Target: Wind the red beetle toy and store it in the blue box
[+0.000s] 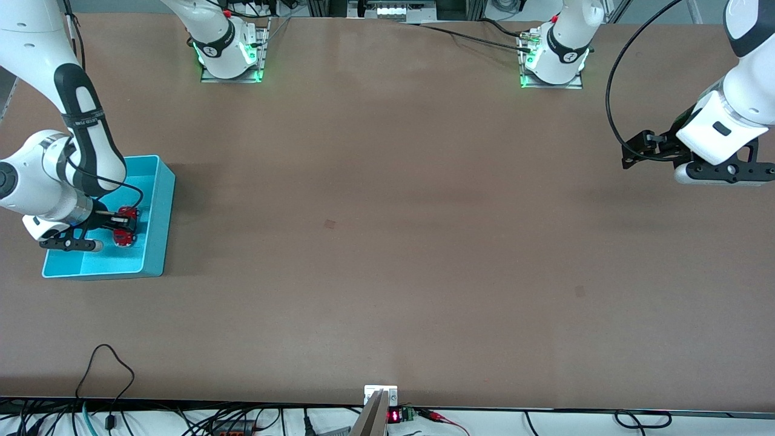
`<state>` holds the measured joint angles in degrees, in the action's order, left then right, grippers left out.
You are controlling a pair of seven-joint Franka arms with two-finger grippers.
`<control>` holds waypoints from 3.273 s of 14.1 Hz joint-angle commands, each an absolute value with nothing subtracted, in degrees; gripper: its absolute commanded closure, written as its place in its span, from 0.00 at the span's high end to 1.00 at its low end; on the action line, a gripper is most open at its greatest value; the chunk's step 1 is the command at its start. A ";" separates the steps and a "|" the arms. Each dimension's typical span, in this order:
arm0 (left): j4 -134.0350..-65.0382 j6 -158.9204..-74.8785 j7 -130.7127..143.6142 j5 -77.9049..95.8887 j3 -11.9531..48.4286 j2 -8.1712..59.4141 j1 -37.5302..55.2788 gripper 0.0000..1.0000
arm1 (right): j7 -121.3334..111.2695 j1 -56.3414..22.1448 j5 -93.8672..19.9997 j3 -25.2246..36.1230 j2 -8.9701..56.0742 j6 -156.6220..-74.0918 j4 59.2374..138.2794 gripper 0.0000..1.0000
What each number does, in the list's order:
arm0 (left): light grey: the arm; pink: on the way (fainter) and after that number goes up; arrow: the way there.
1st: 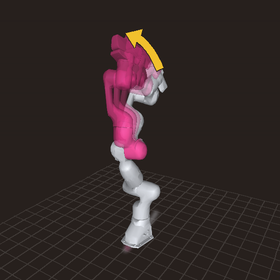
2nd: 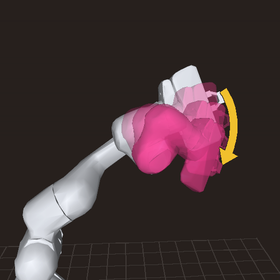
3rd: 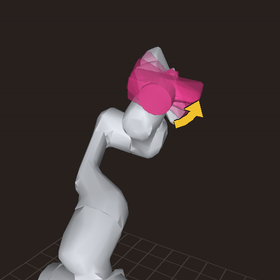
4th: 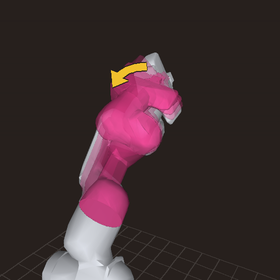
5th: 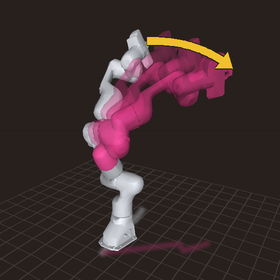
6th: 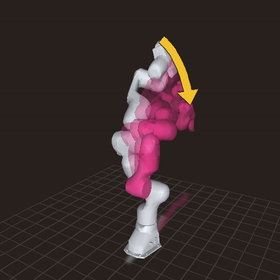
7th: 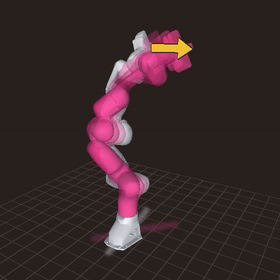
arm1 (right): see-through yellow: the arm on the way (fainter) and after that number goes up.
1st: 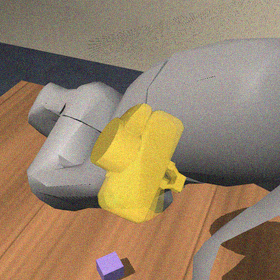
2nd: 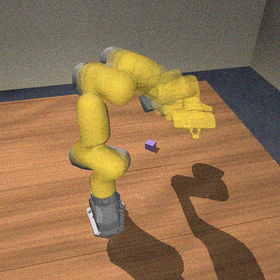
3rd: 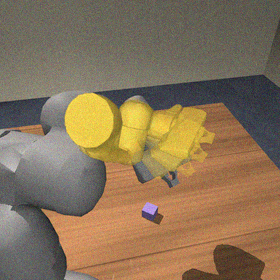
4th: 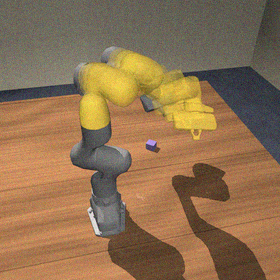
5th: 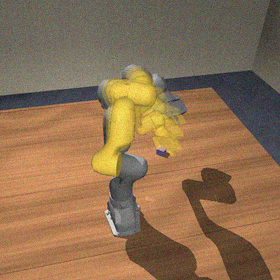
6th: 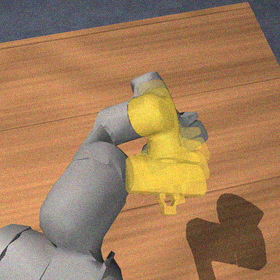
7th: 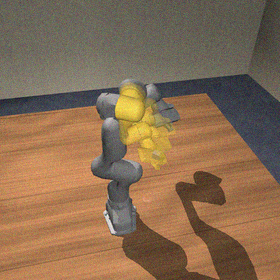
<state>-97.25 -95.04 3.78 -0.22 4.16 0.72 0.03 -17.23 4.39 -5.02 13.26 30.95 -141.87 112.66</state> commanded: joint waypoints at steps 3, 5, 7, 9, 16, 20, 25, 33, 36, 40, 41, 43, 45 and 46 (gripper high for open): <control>-96.94 -94.84 2.81 -0.79 4.31 0.53 -0.18 1.00 | -17.93 5.01 -6.15 12.92 30.24 -140.64 113.12 1.00; -96.59 -93.44 2.81 -1.14 4.04 0.18 -0.26 1.00 | -17.84 4.75 -7.46 12.92 27.79 -136.08 111.37 1.00; -96.15 -91.94 2.81 -1.32 3.87 -0.44 -0.26 1.00 | -17.15 4.22 -9.57 12.75 25.32 -130.98 107.95 1.00; -96.07 -91.41 2.81 -1.32 3.95 -0.70 -0.26 1.00 | -15.91 3.17 -9.76 12.66 23.13 -124.31 102.33 1.00; -96.06 -92.11 2.99 -1.32 4.39 -0.62 -0.18 1.00 | -7.59 -1.92 -8.79 11.60 14.52 -103.91 88.68 1.00; -95.80 -92.90 2.64 -1.14 4.31 -0.35 -0.17 1.00 | -4.31 -1.07 -8.61 8.45 8.19 -96.26 87.37 1.00; -90.09 -87.28 3.08 -1.32 3.78 0.00 -0.18 1.00 | -3.26 2.38 -5.21 6.50 7.82 -91.33 85.87 1.00; -90.62 -88.33 2.29 -2.37 3.69 -0.18 -1.14 1.00 | -2.55 -0.53 0.88 6.50 -1.14 -100.02 99.76 1.00; -90.35 -88.86 2.20 -2.46 4.04 -0.17 -1.41 1.00 | -2.64 -0.62 0.97 6.42 -1.50 -95.11 97.66 1.00; -90.18 -88.86 2.20 -2.37 4.39 -0.44 -1.32 1.00 | -3.52 -0.62 1.06 6.42 -1.41 -94.31 96.94 1.00; -90.09 -88.86 2.20 -2.37 4.48 -0.44 -1.23 1.00 | -3.43 -0.62 0.79 6.42 -1.49 -94.31 96.86 1.00; -90.09 -89.64 2.20 -2.37 4.39 -0.35 -1.23 1.00 | -2.73 -0.79 0.79 6.33 -1.49 -94.39 96.86 1.00; -90.18 -89.65 2.20 -2.37 4.39 -0.35 -1.23 1.00 | -2.81 -0.70 0.70 6.42 -1.58 -94.31 96.77 1.00; -90.26 -89.65 2.20 -2.37 4.39 -0.35 -1.23 1.00 | -3.42 -0.70 0.70 6.42 -1.84 -94.22 96.85 1.00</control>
